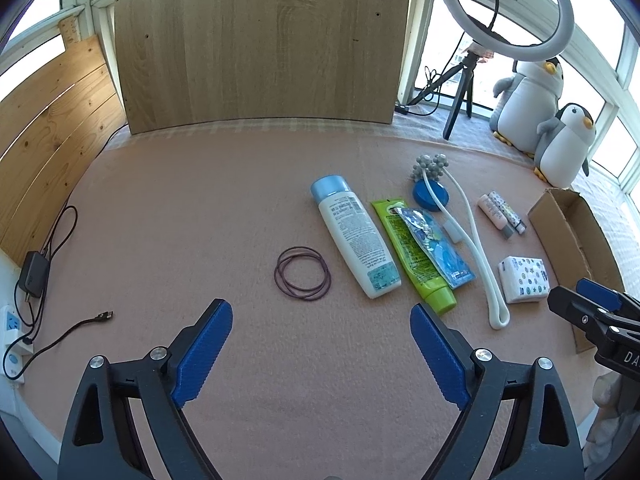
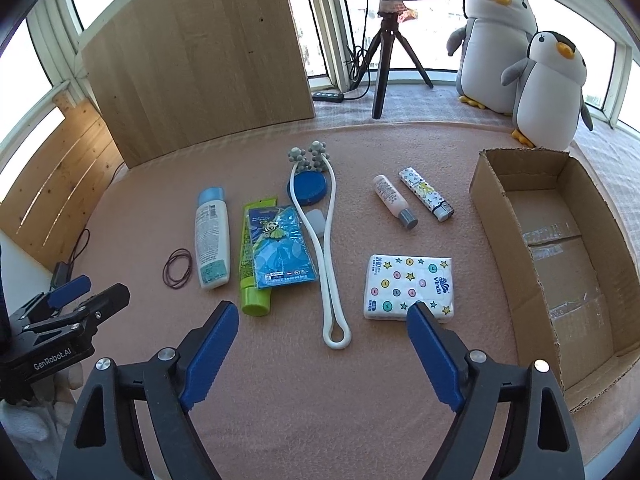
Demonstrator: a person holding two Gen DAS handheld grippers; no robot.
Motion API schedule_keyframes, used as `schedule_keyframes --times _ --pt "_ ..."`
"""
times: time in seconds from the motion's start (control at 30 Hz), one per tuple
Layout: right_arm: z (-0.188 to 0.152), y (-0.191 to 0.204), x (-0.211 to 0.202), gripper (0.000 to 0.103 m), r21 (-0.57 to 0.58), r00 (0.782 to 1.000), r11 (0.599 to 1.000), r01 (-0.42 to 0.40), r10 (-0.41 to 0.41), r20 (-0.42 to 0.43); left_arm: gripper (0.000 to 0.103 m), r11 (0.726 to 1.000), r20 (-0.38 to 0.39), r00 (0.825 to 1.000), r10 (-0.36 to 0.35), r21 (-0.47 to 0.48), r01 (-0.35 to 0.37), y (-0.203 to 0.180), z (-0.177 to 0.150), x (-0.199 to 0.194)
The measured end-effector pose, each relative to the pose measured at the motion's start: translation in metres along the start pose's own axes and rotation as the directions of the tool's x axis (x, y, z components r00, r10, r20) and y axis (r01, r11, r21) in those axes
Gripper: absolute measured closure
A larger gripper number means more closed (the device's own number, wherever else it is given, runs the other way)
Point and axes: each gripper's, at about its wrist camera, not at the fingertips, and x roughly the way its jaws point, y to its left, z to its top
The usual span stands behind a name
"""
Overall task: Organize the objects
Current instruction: 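Move the right tool to the white-and-blue lotion bottle and close on it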
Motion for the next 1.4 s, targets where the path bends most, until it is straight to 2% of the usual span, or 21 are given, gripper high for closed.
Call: schedule_keyframes --times 0.17,0.27,0.33,0.47,0.6,0.67,0.73,0.87,0.93,1.17,1.4 --pt "0.02 0.006 0.012 0.02 -0.003 0.999 0.999 -0.038 0.038 -0.009 0.011 1.0 0.001 1.0 -0.015 -0.001 0.015 0.003 0.006 0.011" --pt "0.036 0.012 0.023 0.025 -0.017 0.998 0.998 -0.062 0.062 -0.017 0.012 0.999 -0.002 0.999 -0.032 -0.014 0.032 0.008 0.011 0.021" --pt "0.046 0.017 0.033 0.029 -0.022 0.996 0.996 -0.086 0.085 -0.037 0.013 0.999 -0.007 0.999 -0.034 -0.023 0.034 0.013 0.015 0.029" --pt "0.059 0.03 0.056 0.029 -0.029 0.988 0.99 -0.136 0.133 -0.083 0.015 0.998 -0.026 0.998 -0.056 -0.044 0.055 0.022 0.023 0.044" --pt "0.071 0.043 0.08 0.031 -0.015 0.972 0.981 -0.195 0.191 -0.136 0.019 0.995 -0.045 0.996 -0.08 -0.06 0.078 0.028 0.029 0.061" --pt "0.076 0.049 0.089 0.034 -0.007 0.965 0.977 -0.215 0.211 -0.158 0.025 0.993 -0.056 0.994 -0.096 -0.074 0.092 0.031 0.033 0.071" --pt "0.081 0.055 0.099 0.039 -0.003 0.957 0.972 -0.234 0.23 -0.179 0.03 0.99 -0.061 0.991 -0.12 -0.084 0.115 0.032 0.036 0.079" --pt "0.089 0.065 0.121 0.047 0.019 0.935 0.961 -0.275 0.272 -0.227 0.032 0.985 -0.06 0.986 -0.155 -0.085 0.15 0.031 0.042 0.091" --pt "0.092 0.069 0.132 0.05 0.039 0.922 0.954 -0.296 0.297 -0.248 0.039 0.979 -0.071 0.979 -0.189 -0.093 0.183 0.029 0.046 0.099" --pt "0.101 0.082 0.16 0.058 0.085 0.88 0.931 -0.355 0.364 -0.305 0.044 0.963 -0.093 0.962 -0.258 -0.112 0.247 0.028 0.05 0.12" --pt "0.103 0.094 0.179 0.058 0.08 0.863 0.929 -0.361 0.365 -0.348 0.045 0.946 -0.108 0.945 -0.308 -0.142 0.292 0.027 0.05 0.136"
